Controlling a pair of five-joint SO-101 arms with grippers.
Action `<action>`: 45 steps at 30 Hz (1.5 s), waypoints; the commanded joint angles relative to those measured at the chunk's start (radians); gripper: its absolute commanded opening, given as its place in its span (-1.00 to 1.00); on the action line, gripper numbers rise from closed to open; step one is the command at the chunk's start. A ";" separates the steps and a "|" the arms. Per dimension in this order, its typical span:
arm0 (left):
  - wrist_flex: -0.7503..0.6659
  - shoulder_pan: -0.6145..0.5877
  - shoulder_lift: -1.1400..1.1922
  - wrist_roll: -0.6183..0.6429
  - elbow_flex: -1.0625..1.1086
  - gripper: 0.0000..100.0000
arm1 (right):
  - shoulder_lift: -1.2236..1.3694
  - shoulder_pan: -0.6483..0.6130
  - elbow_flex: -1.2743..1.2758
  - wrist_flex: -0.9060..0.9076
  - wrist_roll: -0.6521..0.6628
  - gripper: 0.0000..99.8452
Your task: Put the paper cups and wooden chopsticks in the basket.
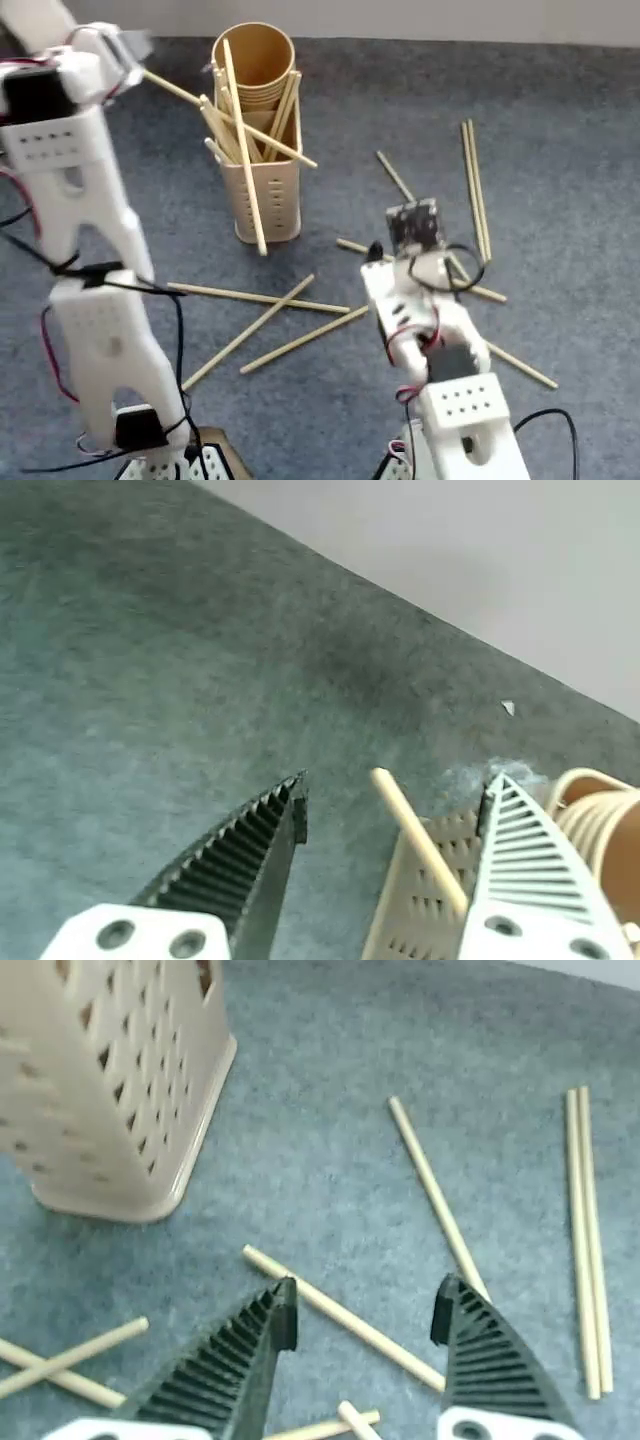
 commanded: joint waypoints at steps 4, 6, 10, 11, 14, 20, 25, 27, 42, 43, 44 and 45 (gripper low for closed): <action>-0.011 0.114 0.162 0.063 -0.128 -0.43 | -0.128 -0.018 0.101 -0.048 0.000 -0.55; 0.031 0.117 0.173 0.063 -0.128 -0.43 | -0.137 -0.018 0.102 -0.048 0.000 -0.55; 0.051 0.117 0.176 0.057 -0.128 -0.70 | -0.139 -0.018 0.102 -0.048 0.000 -0.55; 0.051 0.116 0.176 0.055 -0.131 -0.83 | -0.139 -0.018 0.102 -0.048 0.000 -0.55; 0.049 0.108 0.168 0.055 -0.140 -0.96 | -0.139 -0.018 0.102 -0.048 0.000 -0.55; -0.038 0.114 0.097 -0.048 -0.217 -0.99 | -0.139 -0.048 0.104 -0.048 0.000 -0.55; -0.117 0.180 -0.087 -0.167 -0.179 -0.99 | -0.137 -0.071 0.105 -0.048 0.049 -0.55; -0.146 0.220 -0.163 -0.193 -0.139 -0.99 | -0.137 -0.071 0.105 -0.050 0.055 -0.55; -0.638 0.432 -0.486 -0.371 0.291 -0.99 | -0.137 -0.071 0.105 -0.050 0.060 -0.55; -0.608 0.429 -0.490 -0.371 0.306 -0.99 | -0.137 -0.070 0.105 -0.050 0.060 -0.55; -0.540 0.424 -0.492 -0.371 0.309 -0.98 | -0.137 -0.067 0.105 -0.050 0.060 -0.55; -0.459 0.409 -0.498 -0.368 0.298 -0.98 | -0.137 -0.065 0.105 -0.050 0.060 -0.55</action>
